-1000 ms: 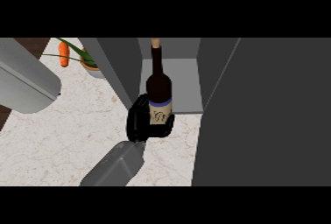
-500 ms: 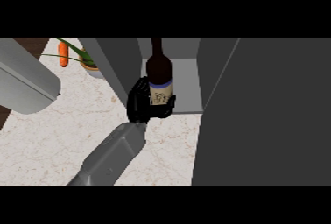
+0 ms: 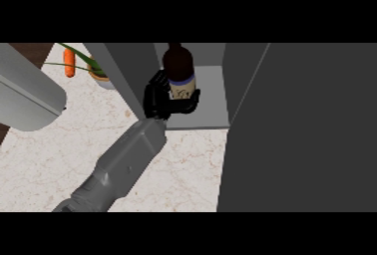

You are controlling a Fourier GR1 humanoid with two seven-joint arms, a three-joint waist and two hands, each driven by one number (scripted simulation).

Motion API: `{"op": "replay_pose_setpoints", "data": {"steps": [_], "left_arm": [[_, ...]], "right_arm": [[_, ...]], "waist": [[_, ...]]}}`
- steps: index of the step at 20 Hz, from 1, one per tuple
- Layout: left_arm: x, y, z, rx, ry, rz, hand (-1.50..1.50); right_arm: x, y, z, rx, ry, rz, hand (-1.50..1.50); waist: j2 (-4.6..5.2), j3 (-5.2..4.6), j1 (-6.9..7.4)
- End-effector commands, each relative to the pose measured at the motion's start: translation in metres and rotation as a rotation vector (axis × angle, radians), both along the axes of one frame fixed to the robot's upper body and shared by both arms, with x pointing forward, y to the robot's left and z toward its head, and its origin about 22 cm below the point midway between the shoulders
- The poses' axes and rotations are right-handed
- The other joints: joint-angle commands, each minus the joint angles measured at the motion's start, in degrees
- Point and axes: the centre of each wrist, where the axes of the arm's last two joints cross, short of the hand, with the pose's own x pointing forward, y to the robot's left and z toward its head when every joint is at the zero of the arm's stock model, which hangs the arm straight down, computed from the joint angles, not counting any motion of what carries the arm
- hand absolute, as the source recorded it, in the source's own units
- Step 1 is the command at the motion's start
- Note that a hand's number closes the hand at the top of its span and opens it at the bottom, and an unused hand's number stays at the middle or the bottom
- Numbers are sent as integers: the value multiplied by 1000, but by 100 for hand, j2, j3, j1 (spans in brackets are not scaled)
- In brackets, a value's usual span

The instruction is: Pick up the wine, place it into the cabinet and close the cabinet

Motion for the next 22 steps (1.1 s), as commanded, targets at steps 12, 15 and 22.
{"op": "replay_pose_setpoints", "data": {"steps": [12,15,22], "left_arm": [[26,-2,26,39,90,3,150],[18,-1,15,27,44,42,150],[9,6,-2,30,91,31,150]], "right_arm": [[13,1,-3,9,-24,34,-150],[27,13,12,-3,-18,71,-150],[13,12,5,-2,-27,77,-150]], "waist": [[71,-2,-238],[99,-9,-319],[108,-7,-417]]}}
